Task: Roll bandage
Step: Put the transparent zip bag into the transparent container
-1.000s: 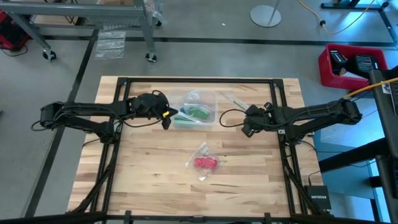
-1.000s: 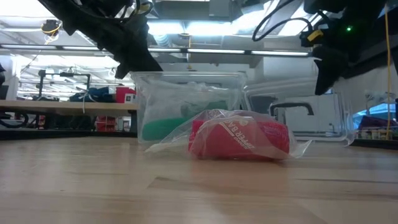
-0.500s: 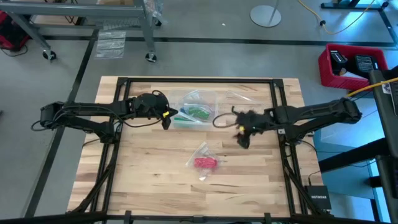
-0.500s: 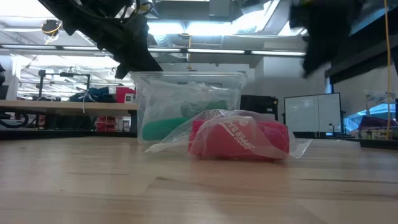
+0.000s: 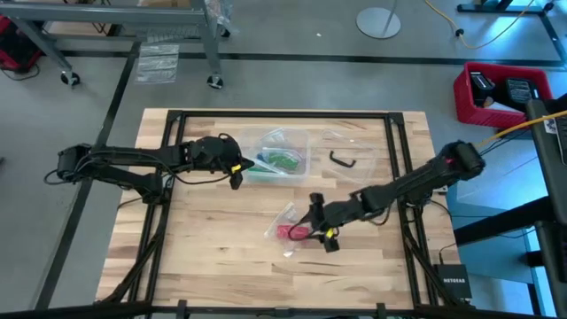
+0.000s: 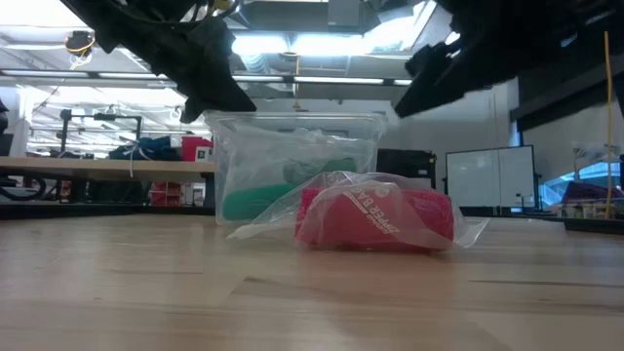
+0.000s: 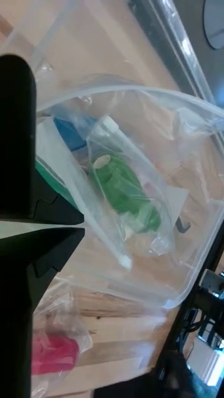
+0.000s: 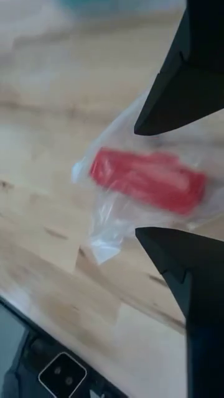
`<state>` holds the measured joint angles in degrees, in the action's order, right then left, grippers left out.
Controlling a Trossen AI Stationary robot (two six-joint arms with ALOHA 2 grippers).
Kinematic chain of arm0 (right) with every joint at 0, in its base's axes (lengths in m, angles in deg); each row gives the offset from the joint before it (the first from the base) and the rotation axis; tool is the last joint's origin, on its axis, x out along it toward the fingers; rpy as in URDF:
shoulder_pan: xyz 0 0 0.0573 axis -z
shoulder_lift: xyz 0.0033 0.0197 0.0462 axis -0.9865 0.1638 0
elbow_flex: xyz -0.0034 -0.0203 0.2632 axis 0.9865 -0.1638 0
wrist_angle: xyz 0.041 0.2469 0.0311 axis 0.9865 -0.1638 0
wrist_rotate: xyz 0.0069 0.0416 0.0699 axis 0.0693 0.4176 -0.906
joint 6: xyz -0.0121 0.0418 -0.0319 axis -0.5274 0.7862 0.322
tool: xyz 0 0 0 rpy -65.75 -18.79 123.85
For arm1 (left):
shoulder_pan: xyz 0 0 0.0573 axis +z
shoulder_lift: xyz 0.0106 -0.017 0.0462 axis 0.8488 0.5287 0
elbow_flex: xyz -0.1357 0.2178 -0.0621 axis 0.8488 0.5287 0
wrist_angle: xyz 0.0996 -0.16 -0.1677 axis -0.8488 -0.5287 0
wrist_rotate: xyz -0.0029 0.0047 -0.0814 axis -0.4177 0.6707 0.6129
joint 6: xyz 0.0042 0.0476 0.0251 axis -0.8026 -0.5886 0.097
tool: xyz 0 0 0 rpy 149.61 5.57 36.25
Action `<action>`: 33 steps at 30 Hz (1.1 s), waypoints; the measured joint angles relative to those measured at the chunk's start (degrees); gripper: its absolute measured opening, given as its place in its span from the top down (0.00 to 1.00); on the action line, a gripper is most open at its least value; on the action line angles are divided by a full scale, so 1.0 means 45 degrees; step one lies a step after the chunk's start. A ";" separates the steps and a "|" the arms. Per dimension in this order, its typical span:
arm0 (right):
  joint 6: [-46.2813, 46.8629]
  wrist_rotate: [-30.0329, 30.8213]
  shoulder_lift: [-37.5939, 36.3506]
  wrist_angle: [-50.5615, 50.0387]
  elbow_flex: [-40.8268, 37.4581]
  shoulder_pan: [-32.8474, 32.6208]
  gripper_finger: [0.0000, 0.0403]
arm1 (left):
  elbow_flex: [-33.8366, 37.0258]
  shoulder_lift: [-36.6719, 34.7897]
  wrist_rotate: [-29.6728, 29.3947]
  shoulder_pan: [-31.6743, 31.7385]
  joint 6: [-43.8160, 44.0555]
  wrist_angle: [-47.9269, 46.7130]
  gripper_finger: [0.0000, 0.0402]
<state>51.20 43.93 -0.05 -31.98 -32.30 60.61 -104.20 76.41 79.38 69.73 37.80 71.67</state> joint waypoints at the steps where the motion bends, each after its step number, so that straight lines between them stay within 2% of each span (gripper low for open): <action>1: -0.0002 -0.0030 0.0378 0.0350 0.0000 0.0000 0.36 | 0.0000 0.0000 0.0000 -0.0005 0.0005 -0.0025 0.97; 7: 0.0947 0.0103 0.2167 0.1440 0.0412 0.0019 0.36 | 0.0000 0.0000 -0.0005 -0.0029 0.0033 -0.0052 0.97; 11: 0.1059 0.0780 0.3181 0.1433 0.0930 0.0017 0.36 | 0.0000 0.0000 -0.0009 -0.0160 -0.0009 -0.0038 0.97; 14: 0.1287 0.0668 0.3852 0.1366 0.1073 0.0019 0.36 | 0.0000 0.0000 -0.0005 -0.0259 -0.0024 -0.0027 0.97; 19: 0.3051 0.0910 0.4900 0.1652 0.1211 0.0015 0.35 | 0.0000 -0.0005 0.0023 -0.0461 -0.0024 -0.0034 0.97; 26: 0.3517 0.1002 0.5461 0.1679 0.1214 0.0024 0.31 | 0.0000 -0.0005 0.0476 -0.0795 -0.0364 -0.0034 0.97; 29: 0.3429 0.0961 0.5191 0.1747 0.1189 0.0024 0.35 | 0.0000 -0.0005 0.0481 -0.0927 -0.0432 -0.0034 0.97; 33: 0.3429 0.0956 0.4458 0.1339 0.1103 0.0024 0.48 | 0.0000 -0.0005 0.0488 -0.1056 -0.0412 -0.0039 0.97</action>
<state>66.64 48.23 20.01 -25.96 -27.34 60.72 -104.20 76.39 81.57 64.97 35.95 71.50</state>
